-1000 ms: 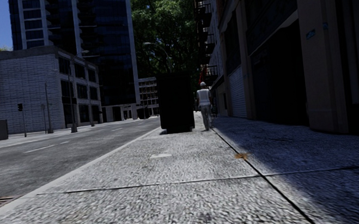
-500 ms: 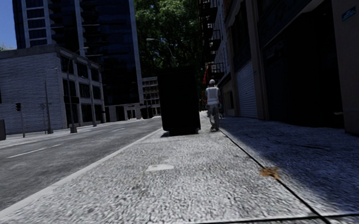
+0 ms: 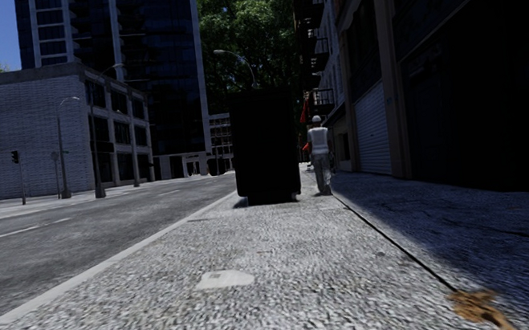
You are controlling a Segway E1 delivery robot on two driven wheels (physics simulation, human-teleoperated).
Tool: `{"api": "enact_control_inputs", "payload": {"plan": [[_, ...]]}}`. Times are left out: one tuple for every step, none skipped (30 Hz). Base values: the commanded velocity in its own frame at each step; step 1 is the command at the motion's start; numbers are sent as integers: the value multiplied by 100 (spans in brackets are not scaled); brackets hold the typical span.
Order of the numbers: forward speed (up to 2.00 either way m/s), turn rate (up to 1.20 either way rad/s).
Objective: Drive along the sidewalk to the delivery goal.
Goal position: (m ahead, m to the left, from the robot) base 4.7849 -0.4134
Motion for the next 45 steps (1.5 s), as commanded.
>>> {"api": "enact_control_inputs", "payload": {"plan": [[178, 0], [178, 0], [178, 0], [178, 0], [178, 0], [178, 0], [178, 0], [178, 0], [178, 0], [178, 0], [178, 0], [178, 0], [178, 0], [178, 0], [178, 0], [178, 0], [178, 0], [178, 0], [178, 0], [178, 0], [178, 0], [178, 0], [178, 0], [178, 0], [178, 0], [178, 0], [178, 0], [178, 0], [178, 0], [178, 0], [178, 0], [178, 0], [178, 0], [178, 0], [178, 0], [178, 0], [178, 0], [177, 0], [177, 0], [177, 0], [175, 0], [171, 0], [168, 0], [167, 0], [164, 0]]}}
